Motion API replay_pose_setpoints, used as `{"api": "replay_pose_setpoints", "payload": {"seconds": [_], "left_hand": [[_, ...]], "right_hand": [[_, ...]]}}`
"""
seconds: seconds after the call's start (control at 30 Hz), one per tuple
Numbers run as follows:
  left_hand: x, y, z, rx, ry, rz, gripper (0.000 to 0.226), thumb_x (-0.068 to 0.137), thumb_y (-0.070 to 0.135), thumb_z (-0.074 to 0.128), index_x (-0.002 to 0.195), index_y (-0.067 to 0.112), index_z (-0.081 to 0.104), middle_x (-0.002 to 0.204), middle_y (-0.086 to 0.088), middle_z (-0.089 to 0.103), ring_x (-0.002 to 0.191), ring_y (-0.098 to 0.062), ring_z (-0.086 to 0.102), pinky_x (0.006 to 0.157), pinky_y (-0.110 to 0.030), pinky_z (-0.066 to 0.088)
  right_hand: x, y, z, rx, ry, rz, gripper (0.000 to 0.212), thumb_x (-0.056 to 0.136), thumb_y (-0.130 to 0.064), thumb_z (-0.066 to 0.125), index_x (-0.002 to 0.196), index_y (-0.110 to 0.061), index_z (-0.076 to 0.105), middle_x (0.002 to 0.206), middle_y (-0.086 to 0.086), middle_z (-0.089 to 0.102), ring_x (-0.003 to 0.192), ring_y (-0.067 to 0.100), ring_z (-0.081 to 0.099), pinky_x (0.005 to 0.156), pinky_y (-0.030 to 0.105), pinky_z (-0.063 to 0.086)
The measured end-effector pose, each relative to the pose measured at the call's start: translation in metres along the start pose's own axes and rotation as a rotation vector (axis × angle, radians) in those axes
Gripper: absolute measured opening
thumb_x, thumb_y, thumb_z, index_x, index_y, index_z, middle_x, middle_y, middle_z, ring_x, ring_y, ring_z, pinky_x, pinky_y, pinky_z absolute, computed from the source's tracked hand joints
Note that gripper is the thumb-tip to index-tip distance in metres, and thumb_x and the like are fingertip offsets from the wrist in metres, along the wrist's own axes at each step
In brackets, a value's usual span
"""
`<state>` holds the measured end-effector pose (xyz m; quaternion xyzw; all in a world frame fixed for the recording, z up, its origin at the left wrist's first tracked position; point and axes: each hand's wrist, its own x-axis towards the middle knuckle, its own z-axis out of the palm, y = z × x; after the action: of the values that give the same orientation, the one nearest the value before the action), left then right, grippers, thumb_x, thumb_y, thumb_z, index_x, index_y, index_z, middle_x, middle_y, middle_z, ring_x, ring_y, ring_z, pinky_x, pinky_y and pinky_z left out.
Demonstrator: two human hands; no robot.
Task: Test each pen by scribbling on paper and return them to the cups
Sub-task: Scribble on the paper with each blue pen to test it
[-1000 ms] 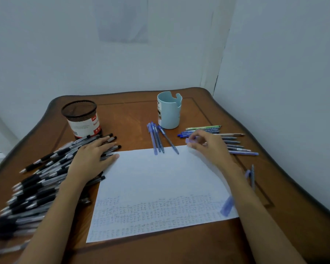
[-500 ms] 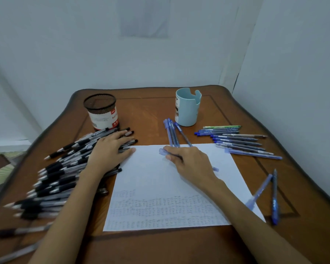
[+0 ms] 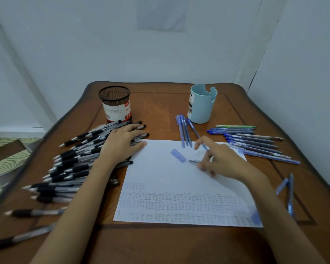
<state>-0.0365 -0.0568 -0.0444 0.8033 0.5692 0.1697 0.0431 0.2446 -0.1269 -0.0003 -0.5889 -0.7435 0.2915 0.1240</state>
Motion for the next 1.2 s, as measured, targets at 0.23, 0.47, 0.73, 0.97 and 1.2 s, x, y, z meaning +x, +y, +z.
{"api": "replay_pose_setpoints", "payload": {"seconds": [0.23,0.47,0.73,0.97,1.2], "left_hand": [[0.001,0.002,0.0,0.029,-0.022,-0.012,0.043,0.092,0.044,0.052,0.132,0.027,0.054,0.148,0.004,0.037,0.135,-0.018,0.034,0.107,-0.042,0.027],[0.001,0.002,0.0,0.049,-0.013,-0.016,0.044,0.093,0.046,0.049,0.133,0.028,0.053,0.148,0.005,0.037,0.135,-0.016,0.034,0.106,-0.039,0.027],[0.0,0.004,0.0,0.056,-0.016,-0.015,0.042,0.093,0.042,0.05,0.132,0.027,0.054,0.148,0.005,0.037,0.136,-0.015,0.032,0.106,-0.037,0.025],[0.001,0.002,0.0,0.038,-0.008,-0.017,0.042,0.093,0.044,0.05,0.131,0.027,0.054,0.147,0.005,0.038,0.135,-0.016,0.033,0.106,-0.038,0.025],[0.001,0.003,0.0,0.045,-0.013,-0.02,0.042,0.093,0.044,0.05,0.131,0.028,0.053,0.147,0.004,0.038,0.135,-0.017,0.033,0.107,-0.04,0.026]], "right_hand": [[-0.006,0.002,-0.017,0.75,0.03,-0.013,0.022,0.096,-0.01,0.046,0.098,-0.017,0.067,0.084,0.004,0.072,0.063,0.019,0.067,0.052,0.023,0.054],[0.004,-0.049,0.037,1.217,-0.072,-0.089,0.028,0.073,-0.039,0.059,0.085,-0.015,0.06,0.063,0.0,0.065,0.048,0.008,0.057,0.036,0.015,0.039],[0.031,-0.085,0.082,0.911,-0.105,-0.18,0.021,0.099,-0.016,0.043,0.085,-0.013,0.058,0.057,0.002,0.057,0.05,0.012,0.05,0.039,0.018,0.037],[0.031,-0.074,0.102,0.806,0.077,-0.295,0.039,0.078,-0.024,0.074,0.049,-0.015,0.049,0.041,-0.007,0.046,0.041,0.006,0.042,0.047,0.019,0.037],[0.035,-0.071,0.106,0.626,0.148,-0.319,0.047,0.084,-0.022,0.07,0.045,-0.014,0.044,0.041,-0.007,0.041,0.044,0.004,0.039,0.052,0.014,0.033]]}}
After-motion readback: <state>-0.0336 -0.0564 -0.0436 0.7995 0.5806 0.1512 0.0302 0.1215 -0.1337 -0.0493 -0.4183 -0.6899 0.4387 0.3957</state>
